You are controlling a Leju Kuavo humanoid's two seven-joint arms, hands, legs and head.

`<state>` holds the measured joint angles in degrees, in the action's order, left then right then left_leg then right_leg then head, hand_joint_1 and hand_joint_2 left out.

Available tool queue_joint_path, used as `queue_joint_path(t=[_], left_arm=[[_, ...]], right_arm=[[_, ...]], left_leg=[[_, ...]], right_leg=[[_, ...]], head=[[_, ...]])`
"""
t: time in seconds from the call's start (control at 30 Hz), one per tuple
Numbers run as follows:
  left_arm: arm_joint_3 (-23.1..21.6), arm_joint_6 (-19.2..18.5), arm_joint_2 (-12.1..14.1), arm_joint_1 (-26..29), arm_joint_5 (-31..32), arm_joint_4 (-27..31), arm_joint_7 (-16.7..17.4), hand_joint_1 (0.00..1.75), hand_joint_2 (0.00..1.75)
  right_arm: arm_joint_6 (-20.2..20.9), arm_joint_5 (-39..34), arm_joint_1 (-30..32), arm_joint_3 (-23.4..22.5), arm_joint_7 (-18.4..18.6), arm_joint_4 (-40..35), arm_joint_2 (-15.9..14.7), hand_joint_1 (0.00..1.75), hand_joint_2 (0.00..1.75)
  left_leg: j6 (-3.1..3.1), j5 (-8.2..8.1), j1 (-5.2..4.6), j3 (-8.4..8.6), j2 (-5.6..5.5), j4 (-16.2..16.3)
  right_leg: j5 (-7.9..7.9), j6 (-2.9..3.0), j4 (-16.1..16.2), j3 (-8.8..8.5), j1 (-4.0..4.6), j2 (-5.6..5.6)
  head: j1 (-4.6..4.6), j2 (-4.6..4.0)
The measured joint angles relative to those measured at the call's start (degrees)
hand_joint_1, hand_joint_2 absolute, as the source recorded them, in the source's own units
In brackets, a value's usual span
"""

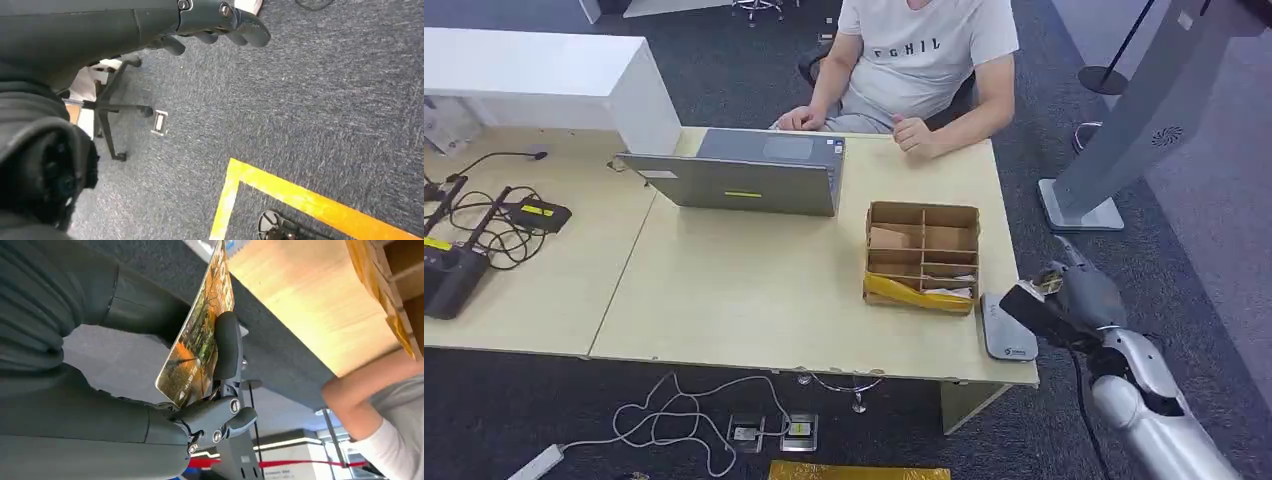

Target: Pass the card to the sensor for recognition and then transmit it.

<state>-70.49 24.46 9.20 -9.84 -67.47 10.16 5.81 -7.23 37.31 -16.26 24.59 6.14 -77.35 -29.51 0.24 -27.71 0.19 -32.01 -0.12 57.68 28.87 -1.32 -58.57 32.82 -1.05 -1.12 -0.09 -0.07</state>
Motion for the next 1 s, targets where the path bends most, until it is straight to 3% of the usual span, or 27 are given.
queue_joint_path(t=[0.7, 1.0], left_arm=[[0.02, 1.55, -0.63, -0.02, -0.26, 0.0, 0.2, 0.0, 0.0], [0.02, 1.64, -1.07, -0.02, -0.61, 0.0, 0.74, 0.0, 0.0]], right_arm=[[-1.31, -1.97, 3.79, 6.34, 0.28, 0.02, 1.86, 1.75, 1.75], [-1.29, -9.73, 3.98, 9.01, 1.01, 1.16, 2.56, 1.75, 1.75]], left_leg=[[0.0, 0.0, 0.0, 0.01, 0.0, 0.0], [0.0, 0.0, 0.0, 0.0, 0.01, 0.0]], right_leg=[[0.0, 0.0, 0.0, 0.0, 0.0, 0.01], [0.0, 0.0, 0.0, 0.01, 0.0, 0.01]], head=[[-0.02, 0.0], [0.0, 0.0]])
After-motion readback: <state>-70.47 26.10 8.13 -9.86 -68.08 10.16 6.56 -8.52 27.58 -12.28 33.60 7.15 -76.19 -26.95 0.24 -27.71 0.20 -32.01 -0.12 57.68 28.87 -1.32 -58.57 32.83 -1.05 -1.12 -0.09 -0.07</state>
